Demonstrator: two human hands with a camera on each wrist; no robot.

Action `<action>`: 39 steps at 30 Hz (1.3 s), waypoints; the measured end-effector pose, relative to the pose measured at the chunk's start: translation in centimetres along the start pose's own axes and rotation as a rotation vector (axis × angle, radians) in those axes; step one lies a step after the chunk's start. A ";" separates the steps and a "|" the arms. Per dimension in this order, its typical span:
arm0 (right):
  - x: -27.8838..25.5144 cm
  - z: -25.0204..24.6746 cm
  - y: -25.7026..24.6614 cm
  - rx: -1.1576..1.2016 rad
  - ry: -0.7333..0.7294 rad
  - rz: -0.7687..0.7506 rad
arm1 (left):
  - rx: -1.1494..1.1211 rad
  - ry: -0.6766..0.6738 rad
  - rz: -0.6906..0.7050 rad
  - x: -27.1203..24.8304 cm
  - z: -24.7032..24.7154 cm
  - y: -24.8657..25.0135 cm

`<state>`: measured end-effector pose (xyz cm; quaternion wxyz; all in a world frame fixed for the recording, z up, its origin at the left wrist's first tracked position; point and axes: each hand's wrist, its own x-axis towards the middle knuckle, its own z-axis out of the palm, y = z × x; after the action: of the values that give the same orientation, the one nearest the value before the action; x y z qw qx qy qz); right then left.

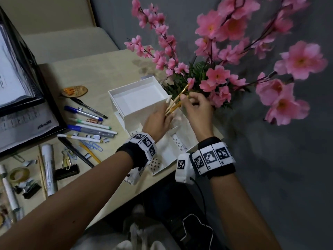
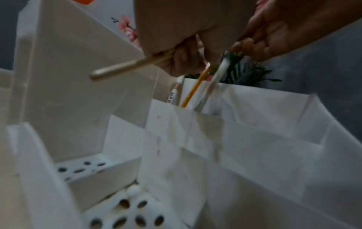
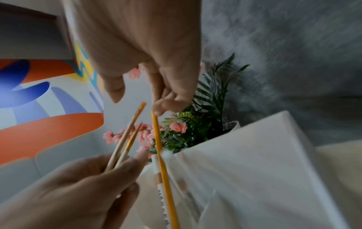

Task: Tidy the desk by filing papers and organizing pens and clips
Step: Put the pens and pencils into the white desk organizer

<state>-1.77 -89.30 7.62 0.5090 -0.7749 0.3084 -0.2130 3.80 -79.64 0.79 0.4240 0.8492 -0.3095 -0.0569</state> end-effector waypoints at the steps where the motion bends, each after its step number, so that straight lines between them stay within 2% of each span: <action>1: -0.2 0.1 -0.2 0.048 -0.043 0.011 | -0.006 -0.008 0.058 -0.2 0.0 0.5; 4: -0.5 0.2 -0.4 0.147 -0.054 0.011 | -0.018 -0.053 0.194 -0.5 -0.4 2.0; 7: -0.9 -0.4 -0.5 0.166 -0.014 -0.027 | 0.018 -0.103 0.198 0.2 -0.7 2.3; 9: -1.3 -1.5 -0.5 0.162 0.089 -0.045 | 0.065 -0.152 0.161 0.9 -0.7 1.3; 12: -1.9 -3.6 0.7 0.157 0.309 -0.077 | 0.102 -0.318 0.112 1.2 -1.0 -0.5; 14: -2.7 -4.5 2.0 0.115 0.386 -0.090 | 0.203 -0.411 0.105 1.1 -1.0 -1.2; 17: -3.6 -4.6 4.0 0.034 0.377 -0.067 | 0.384 -0.530 0.111 1.2 -0.8 -1.7; 21: -4.2 -3.4 5.7 0.009 0.289 0.031 | 0.361 -0.578 0.121 1.7 -0.8 -1.7; 23: -4.4 -2.8 6.0 0.042 0.238 0.072 | 0.296 -0.566 0.115 1.9 -0.9 -1.1; 25: -4.5 -2.4 6.1 0.099 0.216 0.112 | 0.243 -0.480 0.095 2.4 -1.0 -0.2; 28: -4.2 -2.4 6.1 0.201 0.234 0.132 | 0.165 -0.271 -0.055 3.6 -1.0 0.9; 29: -4.1 -2.4 6.1 0.221 0.240 0.137 | 0.150 -0.245 -0.125 4.1 -0.9 0.9; 31: -3.9 -2.6 6.2 0.230 0.259 0.160 | 0.147 -0.262 -0.226 4.6 -0.6 0.9; 34: -3.9 -3.1 6.6 0.161 0.337 0.183 | 0.155 -0.263 -0.265 4.5 -0.6 1.0; 36: -4.2 -3.4 6.6 0.035 0.450 0.130 | 0.124 -0.218 -0.280 4.2 -0.9 1.0; 39: -4.9 -3.2 5.0 -0.158 0.588 -0.095 | 0.086 -0.143 -0.280 3.3 -2.1 0.6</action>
<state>-8.70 -89.43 4.19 0.3253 -0.7308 0.4215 -0.4272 6.87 -80.36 3.16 0.3523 0.8952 -0.2197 -0.1622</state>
